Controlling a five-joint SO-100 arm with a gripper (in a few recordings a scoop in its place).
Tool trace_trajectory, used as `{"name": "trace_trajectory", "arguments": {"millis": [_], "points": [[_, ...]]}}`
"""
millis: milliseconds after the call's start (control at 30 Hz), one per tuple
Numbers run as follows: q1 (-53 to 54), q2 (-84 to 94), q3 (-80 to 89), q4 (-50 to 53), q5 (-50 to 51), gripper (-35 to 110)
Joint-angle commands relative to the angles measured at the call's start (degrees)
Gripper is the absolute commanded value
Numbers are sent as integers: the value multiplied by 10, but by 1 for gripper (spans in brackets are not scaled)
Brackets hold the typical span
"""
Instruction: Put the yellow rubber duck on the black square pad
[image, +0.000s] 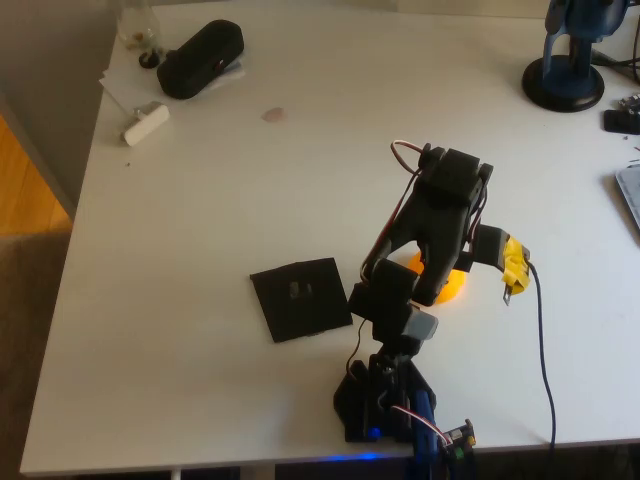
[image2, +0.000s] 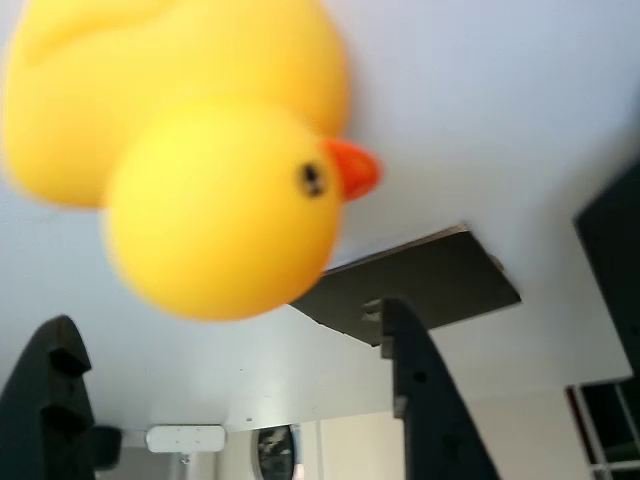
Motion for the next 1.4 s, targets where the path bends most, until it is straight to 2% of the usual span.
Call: {"name": "trace_trajectory", "arguments": {"millis": [0,367,667,1233,1367], "points": [[9,10,25,4,-5,34],[6,10,55,-52,-13,34],[-90,16,55,-51,-9,34],[-93,21,46,-52,-8,34],[-94,82,46,-49,-8,34]]}}
